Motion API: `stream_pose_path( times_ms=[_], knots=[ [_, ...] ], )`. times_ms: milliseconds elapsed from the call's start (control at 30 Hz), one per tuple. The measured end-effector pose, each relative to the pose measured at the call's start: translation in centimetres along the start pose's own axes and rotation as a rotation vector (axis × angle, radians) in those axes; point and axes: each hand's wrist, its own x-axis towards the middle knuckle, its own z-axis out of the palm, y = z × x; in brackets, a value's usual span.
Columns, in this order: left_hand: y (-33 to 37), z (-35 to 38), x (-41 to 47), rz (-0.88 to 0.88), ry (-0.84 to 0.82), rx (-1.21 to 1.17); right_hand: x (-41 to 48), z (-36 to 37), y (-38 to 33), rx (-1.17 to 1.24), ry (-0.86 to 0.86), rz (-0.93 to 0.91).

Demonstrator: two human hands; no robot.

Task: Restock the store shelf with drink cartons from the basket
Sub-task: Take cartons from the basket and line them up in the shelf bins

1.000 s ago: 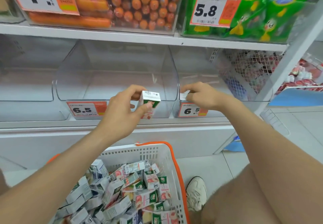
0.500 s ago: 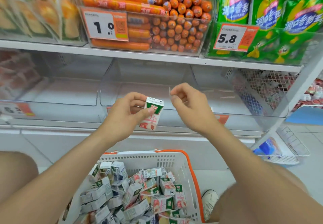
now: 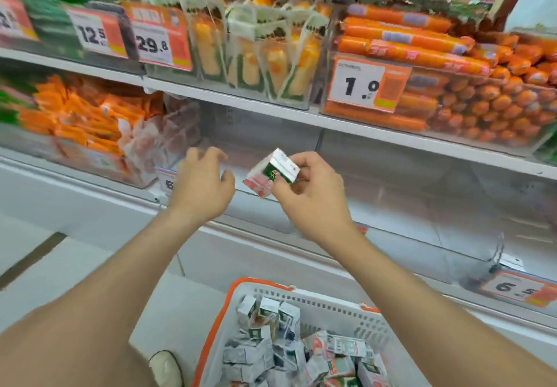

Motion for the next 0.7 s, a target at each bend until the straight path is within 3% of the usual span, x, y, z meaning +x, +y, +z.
stream_pose_path(
  times_ms=[67, 133, 433, 700],
  knots=[
    [-2.3, -0.1, 0.3, -0.159, -0.093, 0.229, 2.2, 3.5, -1.0, -0.065, -0.040, -0.103],
    [-4.1, -0.3, 0.6, -0.221, -0.182, 0.255, 4.8, 7.2, -1.0, -0.109, -0.090, -0.153],
    [-9.8, -0.1, 1.6, -0.239, -0.184, 0.501, 13.6, 20.1, -1.0, -0.269, -0.414, 0.013],
    [-8.5, 0.8, 1.6, -0.251, -0.345, 0.590, 13.4, 21.3, -1.2, -0.385, -0.676, -0.004]
  ],
)
